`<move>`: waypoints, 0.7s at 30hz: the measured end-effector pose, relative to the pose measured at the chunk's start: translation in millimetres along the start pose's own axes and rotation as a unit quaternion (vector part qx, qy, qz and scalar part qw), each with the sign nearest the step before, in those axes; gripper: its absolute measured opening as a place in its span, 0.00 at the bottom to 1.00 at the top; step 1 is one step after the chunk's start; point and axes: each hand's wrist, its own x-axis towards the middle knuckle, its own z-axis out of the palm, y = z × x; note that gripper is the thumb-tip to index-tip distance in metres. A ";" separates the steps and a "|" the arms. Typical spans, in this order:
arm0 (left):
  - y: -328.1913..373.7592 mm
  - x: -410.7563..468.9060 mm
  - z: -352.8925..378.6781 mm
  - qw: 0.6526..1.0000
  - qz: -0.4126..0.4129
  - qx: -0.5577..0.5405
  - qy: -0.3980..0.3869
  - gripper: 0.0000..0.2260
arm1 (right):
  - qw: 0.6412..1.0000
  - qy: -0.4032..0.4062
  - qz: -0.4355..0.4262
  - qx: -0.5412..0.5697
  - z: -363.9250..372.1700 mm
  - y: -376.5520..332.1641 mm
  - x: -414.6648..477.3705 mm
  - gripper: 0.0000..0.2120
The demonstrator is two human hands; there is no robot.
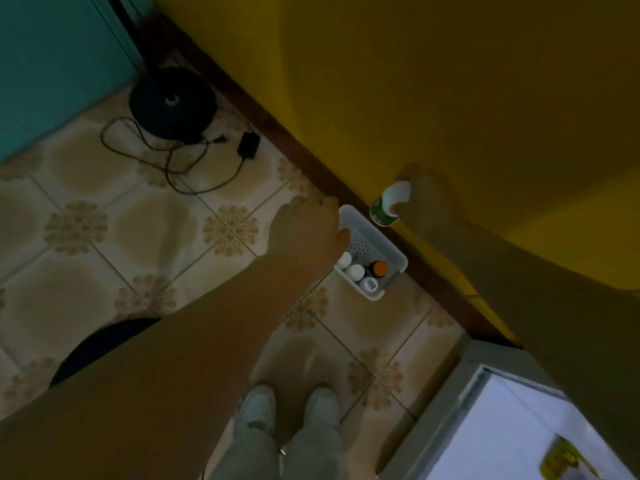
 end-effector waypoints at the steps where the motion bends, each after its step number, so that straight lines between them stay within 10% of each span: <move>1: -3.8 8.4 26.3 1.000 0.001 0.000 -0.009 0.18 | 1.000 -0.003 0.004 -0.002 24.3 12.7 9.9 0.17; 21: -31.4 98.3 312.4 0.998 0.048 -0.006 -0.050 0.20 | 0.994 -0.067 0.077 -0.031 297.3 149.8 132.9 0.23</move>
